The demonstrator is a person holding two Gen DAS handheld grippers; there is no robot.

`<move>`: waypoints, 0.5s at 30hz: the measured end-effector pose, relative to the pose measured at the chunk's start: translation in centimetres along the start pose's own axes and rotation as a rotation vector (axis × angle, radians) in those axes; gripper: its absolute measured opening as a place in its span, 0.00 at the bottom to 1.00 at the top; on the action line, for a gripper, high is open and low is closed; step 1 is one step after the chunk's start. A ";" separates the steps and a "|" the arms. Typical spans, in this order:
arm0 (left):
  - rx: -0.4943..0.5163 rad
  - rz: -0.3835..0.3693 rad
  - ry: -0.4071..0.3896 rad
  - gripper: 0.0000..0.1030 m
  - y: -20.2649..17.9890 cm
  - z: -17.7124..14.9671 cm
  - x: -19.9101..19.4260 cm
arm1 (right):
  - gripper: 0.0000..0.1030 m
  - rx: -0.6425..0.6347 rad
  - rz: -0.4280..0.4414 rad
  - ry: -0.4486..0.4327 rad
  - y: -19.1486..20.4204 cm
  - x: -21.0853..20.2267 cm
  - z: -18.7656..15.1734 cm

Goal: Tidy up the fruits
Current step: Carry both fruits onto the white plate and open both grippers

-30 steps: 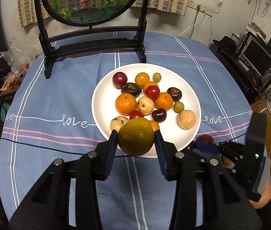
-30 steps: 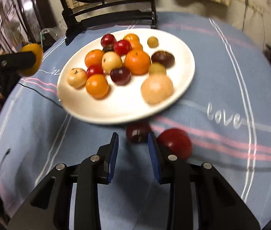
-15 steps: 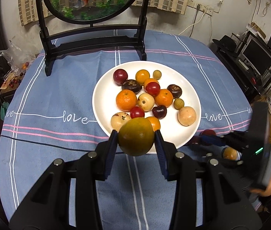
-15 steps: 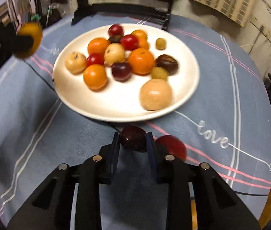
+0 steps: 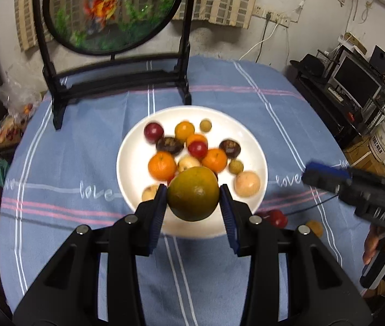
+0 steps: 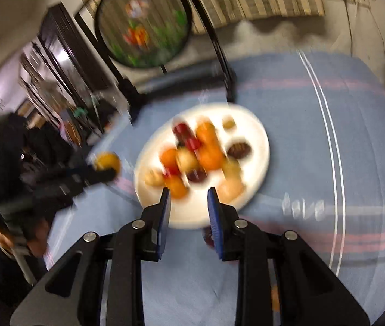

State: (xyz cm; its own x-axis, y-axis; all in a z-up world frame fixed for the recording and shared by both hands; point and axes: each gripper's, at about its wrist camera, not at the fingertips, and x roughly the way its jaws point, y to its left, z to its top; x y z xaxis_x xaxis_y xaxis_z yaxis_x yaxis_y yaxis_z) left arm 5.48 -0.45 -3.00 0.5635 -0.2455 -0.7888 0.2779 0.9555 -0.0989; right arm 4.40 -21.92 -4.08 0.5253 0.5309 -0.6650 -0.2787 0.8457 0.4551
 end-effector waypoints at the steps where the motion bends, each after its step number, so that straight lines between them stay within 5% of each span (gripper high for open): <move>1: 0.006 0.004 -0.004 0.39 -0.1 0.4 0.1 | 0.27 -0.001 0.008 -0.015 0.2 0.3 1.1; 8: 0.015 0.036 0.020 0.39 0.2 2.8 3.4 | 0.27 -0.012 -0.011 0.025 -0.4 5.8 4.8; 10: 0.005 0.039 0.030 0.39 0.4 3.1 4.3 | 0.27 -0.046 -0.076 0.053 -0.3 7.5 5.1; 15: 0.009 0.026 0.019 0.39 1.0 2.9 4.5 | 0.32 -0.184 -0.091 0.182 0.3 6.6 1.3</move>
State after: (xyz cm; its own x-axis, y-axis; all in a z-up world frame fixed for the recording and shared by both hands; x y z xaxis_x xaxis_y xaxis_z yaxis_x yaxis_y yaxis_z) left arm 10.52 -1.09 -4.91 0.5560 -0.2175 -0.8022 0.2705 0.9600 -0.0728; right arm 8.80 -18.25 -7.54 0.4061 0.4393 -0.8013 -0.3875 0.8769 0.2844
